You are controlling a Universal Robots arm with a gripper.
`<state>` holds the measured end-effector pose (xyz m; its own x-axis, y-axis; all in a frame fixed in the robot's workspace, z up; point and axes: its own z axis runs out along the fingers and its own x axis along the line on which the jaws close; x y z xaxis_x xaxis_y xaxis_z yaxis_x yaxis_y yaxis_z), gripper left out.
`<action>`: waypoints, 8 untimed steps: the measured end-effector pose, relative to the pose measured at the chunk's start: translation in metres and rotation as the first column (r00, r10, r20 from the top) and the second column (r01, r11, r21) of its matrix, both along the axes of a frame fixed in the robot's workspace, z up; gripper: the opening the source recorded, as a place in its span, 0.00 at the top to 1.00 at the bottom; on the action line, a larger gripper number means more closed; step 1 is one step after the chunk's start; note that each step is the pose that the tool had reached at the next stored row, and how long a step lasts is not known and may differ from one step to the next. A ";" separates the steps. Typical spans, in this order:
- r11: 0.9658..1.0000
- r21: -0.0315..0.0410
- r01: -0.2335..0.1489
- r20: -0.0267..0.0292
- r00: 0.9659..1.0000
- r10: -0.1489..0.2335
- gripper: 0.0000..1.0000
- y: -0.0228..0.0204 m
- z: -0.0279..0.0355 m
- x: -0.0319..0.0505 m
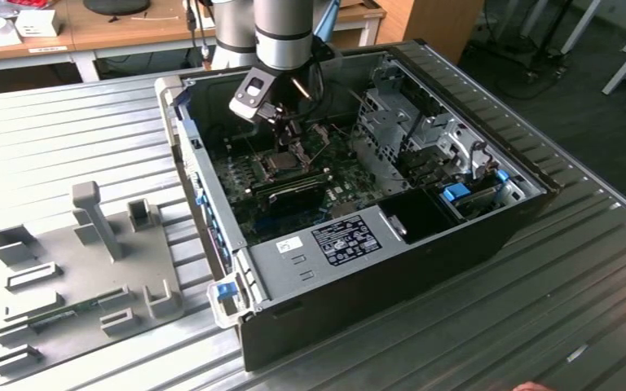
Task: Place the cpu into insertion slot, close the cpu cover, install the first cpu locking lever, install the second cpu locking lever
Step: 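Close the cpu cover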
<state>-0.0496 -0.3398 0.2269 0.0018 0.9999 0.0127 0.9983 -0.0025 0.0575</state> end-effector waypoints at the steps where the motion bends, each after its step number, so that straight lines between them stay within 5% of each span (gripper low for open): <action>1: 1.000 0.000 0.000 0.000 1.000 0.000 0.89 0.0000 0.0004 0.0000; 8: 1.000 0.000 0.000 0.000 1.000 0.000 0.89 0.0001 0.0055 0.0000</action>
